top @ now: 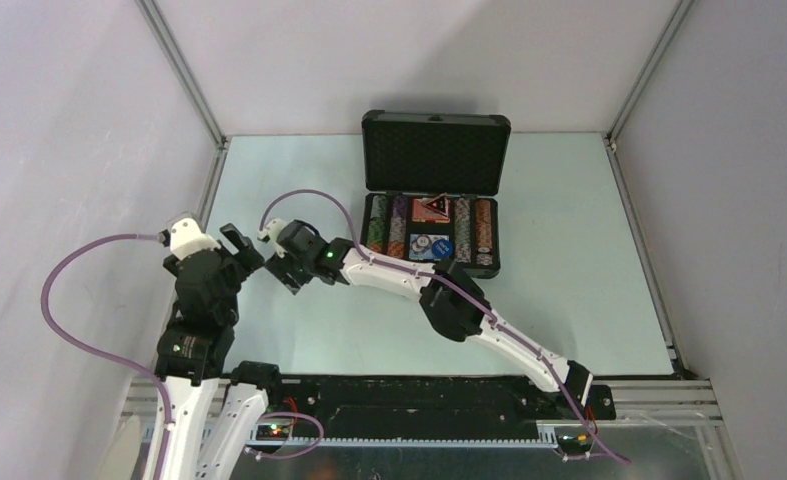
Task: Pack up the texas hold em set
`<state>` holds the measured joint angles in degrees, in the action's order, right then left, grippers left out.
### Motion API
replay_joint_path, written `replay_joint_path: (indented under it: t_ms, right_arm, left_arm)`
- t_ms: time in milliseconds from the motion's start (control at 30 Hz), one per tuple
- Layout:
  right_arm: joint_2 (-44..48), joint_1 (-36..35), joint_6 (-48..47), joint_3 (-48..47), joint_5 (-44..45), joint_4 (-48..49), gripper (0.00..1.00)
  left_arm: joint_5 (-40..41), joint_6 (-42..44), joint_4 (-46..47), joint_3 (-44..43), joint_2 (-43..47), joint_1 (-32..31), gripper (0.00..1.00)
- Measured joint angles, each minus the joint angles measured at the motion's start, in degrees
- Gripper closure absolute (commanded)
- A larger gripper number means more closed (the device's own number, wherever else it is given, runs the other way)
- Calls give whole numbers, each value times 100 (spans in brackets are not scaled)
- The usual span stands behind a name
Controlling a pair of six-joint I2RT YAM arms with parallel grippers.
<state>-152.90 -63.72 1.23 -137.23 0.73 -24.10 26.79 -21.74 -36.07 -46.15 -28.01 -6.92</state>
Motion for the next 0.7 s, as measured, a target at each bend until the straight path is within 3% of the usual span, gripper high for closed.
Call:
replay_joint_path:
  t_ms: [167, 433, 700]
  right_arm:
    - [-269, 0, -133, -323, 0, 219, 30]
    - [-393, 0, -321, -452, 83, 328, 49]
    - [149, 0, -225, 516, 225, 509, 58]
  left_arm:
    - [-2, 37, 2, 0, 0, 0, 15]
    - [-9, 39, 42, 0, -11, 0, 15]
    - [-15, 42, 44, 0, -11, 0, 15]
